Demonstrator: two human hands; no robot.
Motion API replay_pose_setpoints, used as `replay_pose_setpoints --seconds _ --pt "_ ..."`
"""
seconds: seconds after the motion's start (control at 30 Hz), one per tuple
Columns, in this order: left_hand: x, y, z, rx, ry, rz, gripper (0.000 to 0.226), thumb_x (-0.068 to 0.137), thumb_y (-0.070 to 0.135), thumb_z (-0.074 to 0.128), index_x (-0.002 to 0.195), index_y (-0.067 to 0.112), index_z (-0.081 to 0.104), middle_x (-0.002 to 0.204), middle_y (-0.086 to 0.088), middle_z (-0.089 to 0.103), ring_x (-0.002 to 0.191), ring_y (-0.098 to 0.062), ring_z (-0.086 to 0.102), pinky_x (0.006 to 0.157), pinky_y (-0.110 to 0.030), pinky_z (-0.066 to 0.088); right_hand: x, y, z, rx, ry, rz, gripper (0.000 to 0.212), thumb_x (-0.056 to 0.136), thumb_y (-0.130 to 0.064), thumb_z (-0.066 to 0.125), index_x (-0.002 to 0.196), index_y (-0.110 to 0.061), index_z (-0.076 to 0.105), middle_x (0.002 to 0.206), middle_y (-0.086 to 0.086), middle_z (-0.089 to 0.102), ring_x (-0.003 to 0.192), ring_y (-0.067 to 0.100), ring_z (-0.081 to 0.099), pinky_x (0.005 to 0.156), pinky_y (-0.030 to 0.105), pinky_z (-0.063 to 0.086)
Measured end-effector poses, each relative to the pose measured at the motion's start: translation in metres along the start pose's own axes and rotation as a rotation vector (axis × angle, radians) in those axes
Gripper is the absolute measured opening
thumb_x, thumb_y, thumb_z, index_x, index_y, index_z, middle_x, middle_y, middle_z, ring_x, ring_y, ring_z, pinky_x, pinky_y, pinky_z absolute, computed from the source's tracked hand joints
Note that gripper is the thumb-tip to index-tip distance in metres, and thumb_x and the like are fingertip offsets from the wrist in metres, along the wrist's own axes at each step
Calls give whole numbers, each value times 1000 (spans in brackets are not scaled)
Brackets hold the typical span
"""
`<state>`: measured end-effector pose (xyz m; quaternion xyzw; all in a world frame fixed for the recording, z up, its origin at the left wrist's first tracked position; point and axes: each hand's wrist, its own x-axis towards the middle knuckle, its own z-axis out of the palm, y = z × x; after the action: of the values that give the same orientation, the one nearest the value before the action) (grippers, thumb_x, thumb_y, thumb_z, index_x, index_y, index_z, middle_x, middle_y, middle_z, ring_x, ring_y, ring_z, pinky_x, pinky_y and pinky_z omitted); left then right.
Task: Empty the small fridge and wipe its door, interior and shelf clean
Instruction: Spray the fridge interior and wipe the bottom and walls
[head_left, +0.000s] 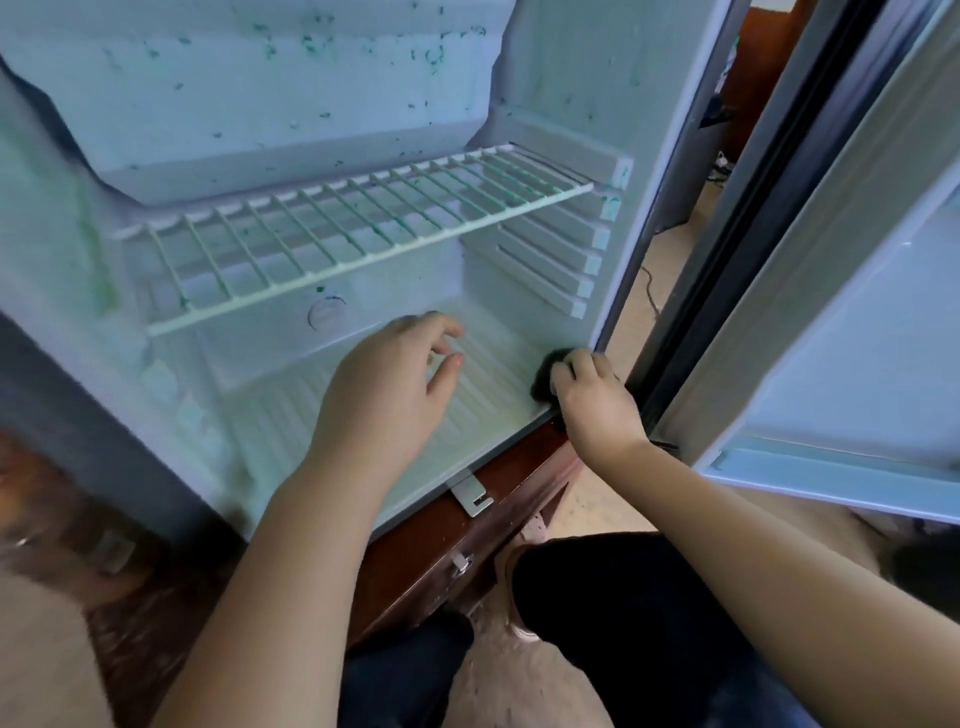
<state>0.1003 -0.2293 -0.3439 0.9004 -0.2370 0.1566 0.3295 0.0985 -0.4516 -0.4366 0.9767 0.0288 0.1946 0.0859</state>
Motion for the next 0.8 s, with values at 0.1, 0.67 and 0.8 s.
replay_pose_setpoints --seconds 0.1,0.67,0.8 --pt "-11 15 -23 149 356 225 25 89 2 60 114 4 65 108 -11 66 103 -28 58 94 -30 43 -4 10 -22 200 207 -64 31 61 16 64 89 1 62 96 19 57 84 35 53 57 36 47" --pt "-7 -13 -13 683 620 104 46 84 6 60 130 6 55 129 -10 60 121 -28 52 114 -40 23 53 -14 -6 77 -120 -13 23 88 3 56 111 5 56 127 18 43 111 36 42 69 40 52" --pt "-2 -19 -7 748 705 127 44 82 5 62 126 9 58 123 -6 63 117 -25 54 111 -40 29 120 -51 -6 106 -59 -84 43 97 -1 40 140 3 36 150 16 25 134 33 27 83 38 46"
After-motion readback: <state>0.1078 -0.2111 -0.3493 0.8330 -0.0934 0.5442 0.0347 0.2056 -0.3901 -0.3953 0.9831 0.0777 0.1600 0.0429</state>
